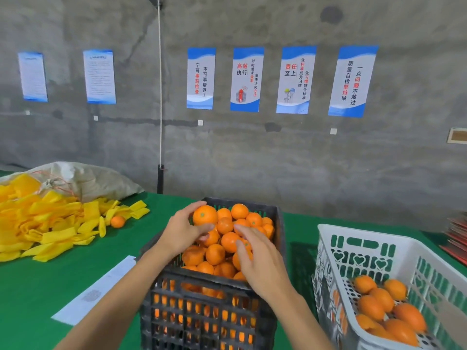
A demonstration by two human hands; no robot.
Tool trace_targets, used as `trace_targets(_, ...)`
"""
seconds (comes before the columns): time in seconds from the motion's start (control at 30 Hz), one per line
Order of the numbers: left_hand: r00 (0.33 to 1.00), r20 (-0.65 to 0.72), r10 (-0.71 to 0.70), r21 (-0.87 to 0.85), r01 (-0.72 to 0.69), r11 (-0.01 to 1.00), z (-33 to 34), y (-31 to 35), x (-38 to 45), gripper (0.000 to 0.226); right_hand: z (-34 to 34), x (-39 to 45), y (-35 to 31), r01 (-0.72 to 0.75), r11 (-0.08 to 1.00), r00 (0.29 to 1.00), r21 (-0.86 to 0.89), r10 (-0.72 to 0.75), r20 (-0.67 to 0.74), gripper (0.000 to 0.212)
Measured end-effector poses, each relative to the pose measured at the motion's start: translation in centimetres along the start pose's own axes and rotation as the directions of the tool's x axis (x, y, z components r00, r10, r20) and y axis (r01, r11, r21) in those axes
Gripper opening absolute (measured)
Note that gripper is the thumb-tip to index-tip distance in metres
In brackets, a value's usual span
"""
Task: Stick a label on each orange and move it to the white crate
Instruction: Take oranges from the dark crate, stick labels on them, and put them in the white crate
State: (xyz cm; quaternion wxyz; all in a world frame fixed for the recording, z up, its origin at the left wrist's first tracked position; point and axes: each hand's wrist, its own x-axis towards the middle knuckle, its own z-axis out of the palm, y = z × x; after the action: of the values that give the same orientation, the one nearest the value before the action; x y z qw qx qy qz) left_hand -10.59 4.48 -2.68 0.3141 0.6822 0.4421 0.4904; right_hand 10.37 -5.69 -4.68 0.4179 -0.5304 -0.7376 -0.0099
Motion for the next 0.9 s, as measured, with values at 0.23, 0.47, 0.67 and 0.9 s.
trace_targets(0.23,0.999,0.040,-0.029,-0.475,0.045,0.879,1.2,2.0,-15.1,0.064,0.4,-8.9,-3.6,0.171,0.965,0.985,0.200,-0.161,-0.068,0.037)
trace_targets(0.47,0.957,0.155,-0.245,-0.459,0.289,0.840,4.4,-3.9,-24.9,0.057,3.4,-19.2,-2.3,-0.048,0.950,0.998,0.309,0.032,0.056,0.031)
trace_targets(0.67,0.838,0.177,-0.517,-0.433,0.538,0.723,7.5,-9.6,-28.4,0.072,6.6,-24.3,1.7,-0.219,0.975,0.880,0.031,0.184,0.438,0.030)
trace_targets(0.9,0.669,0.296,-0.682,-0.622,0.676,0.394,9.9,-12.1,-28.3,0.077,9.7,-25.1,2.3,-0.203,0.969,0.814,-0.137,0.245,0.526,0.043)
